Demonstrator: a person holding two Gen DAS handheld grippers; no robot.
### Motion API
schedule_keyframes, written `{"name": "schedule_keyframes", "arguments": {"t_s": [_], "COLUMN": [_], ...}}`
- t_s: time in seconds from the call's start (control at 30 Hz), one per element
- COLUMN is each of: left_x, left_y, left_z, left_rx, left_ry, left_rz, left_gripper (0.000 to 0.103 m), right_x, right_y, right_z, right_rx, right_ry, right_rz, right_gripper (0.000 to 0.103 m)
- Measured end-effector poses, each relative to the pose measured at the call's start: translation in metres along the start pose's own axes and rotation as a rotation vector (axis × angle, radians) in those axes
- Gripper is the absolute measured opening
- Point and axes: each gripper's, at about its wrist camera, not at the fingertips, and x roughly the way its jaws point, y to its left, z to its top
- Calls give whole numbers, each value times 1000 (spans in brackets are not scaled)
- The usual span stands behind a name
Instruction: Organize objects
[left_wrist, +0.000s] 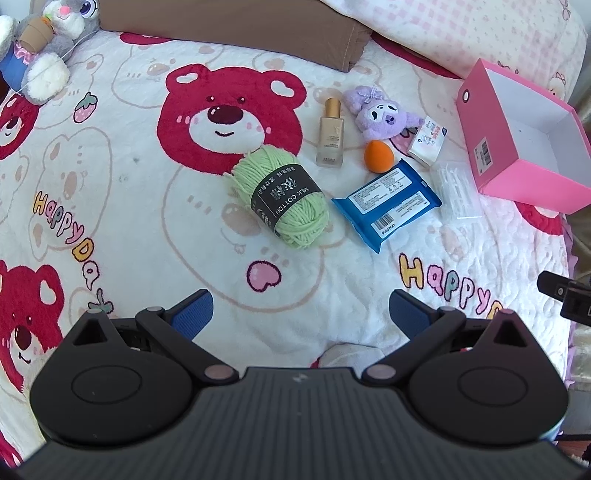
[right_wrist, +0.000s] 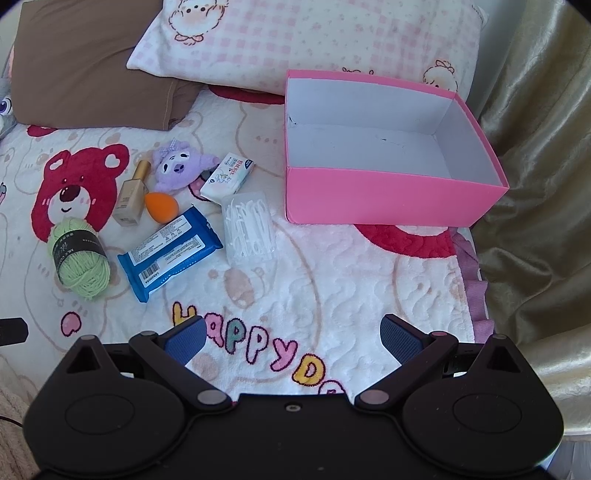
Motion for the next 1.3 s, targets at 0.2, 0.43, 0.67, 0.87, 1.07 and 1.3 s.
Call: {"name": "schedule_keyframes", "arguments": {"t_s": [0.2,0.43,0.67,0.87,1.07,1.3], "left_x": [-1,-1,-11,-29,-17,25], "left_y": [-2,-2,-3,-8,-15,-35], "left_z": [-1,-5,3,28,58,95], "left_rx": [5,7,26,102,144,265], "left_ry": [-1,0,-31,-101,-119,-91], "left_rz": [2,0,-6,-27,-64,-128], "left_gripper": [103,103,103,103,103,103], "right_x": [0,1,-8,-42,-32,4], "right_y": [1,3,0,-3,7,29], "right_z": [-1,-1,6,21,25,23], "right_rx": [-1,-4,-28,-87,-177,-248], "right_ry": [1,4,-34,-227,-280,-277], "right_rz": [-1,-1,19,27,141,223], "right_gripper": [102,102,101,101,101,101]}}
